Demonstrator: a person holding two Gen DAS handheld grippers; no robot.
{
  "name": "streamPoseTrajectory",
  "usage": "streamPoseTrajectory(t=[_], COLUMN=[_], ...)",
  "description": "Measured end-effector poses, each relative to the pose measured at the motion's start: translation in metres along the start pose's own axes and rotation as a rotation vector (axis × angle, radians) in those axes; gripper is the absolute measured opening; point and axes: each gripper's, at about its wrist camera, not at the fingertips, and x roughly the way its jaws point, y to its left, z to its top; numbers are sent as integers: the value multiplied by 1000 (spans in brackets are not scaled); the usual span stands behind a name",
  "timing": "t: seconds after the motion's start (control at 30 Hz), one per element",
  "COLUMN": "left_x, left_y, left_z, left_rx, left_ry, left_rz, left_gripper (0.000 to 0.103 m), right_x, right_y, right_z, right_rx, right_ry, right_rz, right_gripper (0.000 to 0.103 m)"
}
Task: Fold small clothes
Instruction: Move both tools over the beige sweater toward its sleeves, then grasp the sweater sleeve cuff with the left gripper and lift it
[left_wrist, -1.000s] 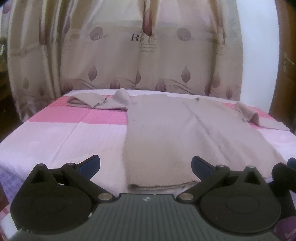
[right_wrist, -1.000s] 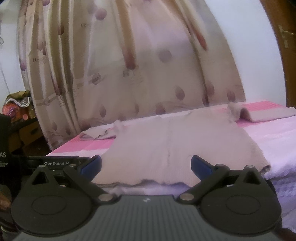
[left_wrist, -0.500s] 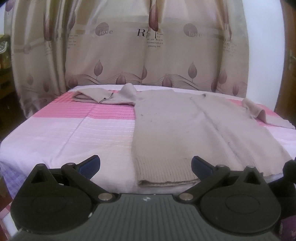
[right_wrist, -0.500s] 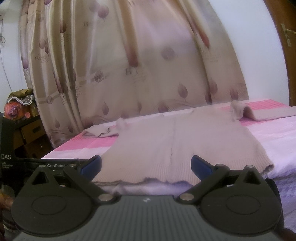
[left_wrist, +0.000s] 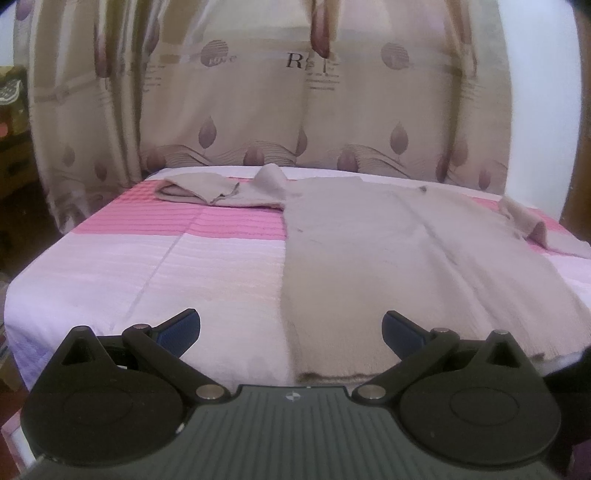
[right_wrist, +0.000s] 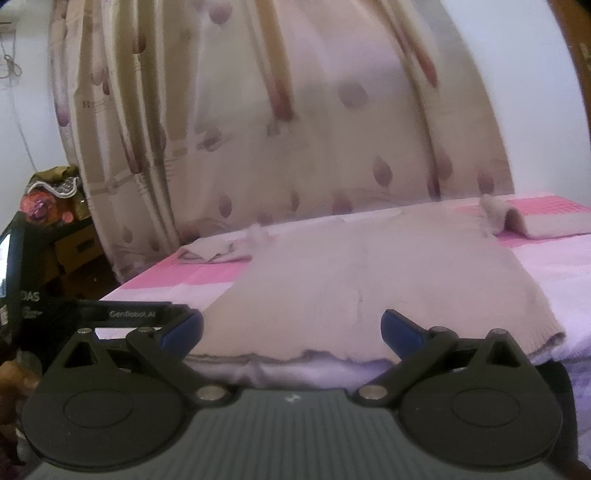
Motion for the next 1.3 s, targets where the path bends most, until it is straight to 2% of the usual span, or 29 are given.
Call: streamPoseTrajectory(t=[0.23, 0.5, 0.67, 0.87, 0.93, 1.0, 1.1, 1.23, 1.3], left_x=[6, 23, 47, 109, 134, 162, 203, 248, 263], left_y=[12, 18, 28, 48, 53, 54, 57, 79, 96], left_z=[12, 26, 44, 74, 83, 88, 93, 98, 102], left_rx=[-27, -12, 52, 202, 262, 373, 545, 751, 834], left_ry=[-9, -11, -86, -138, -182, -209, -224, -246, -237], left_rz=[26, 54, 126, 213, 243, 293, 352, 392, 398], left_gripper=[103, 103, 103, 103, 103, 96, 94, 93, 88], right_x=[9, 24, 37, 58, 68, 78, 91, 104, 109], right_y=[5, 7, 1, -18, -26, -34, -45, -59, -64], right_z=[5, 15, 21, 22, 20, 18, 14, 10, 9], right_rx=[-35, -51, -49, 28, 61, 89, 131, 184, 208], right_ry=[-1, 9, 16, 50, 80, 112, 147, 183, 195], right_rz=[35, 65, 79, 96, 90, 78, 53, 13, -2], right_gripper=[103, 103, 103, 103, 103, 103, 103, 103, 103])
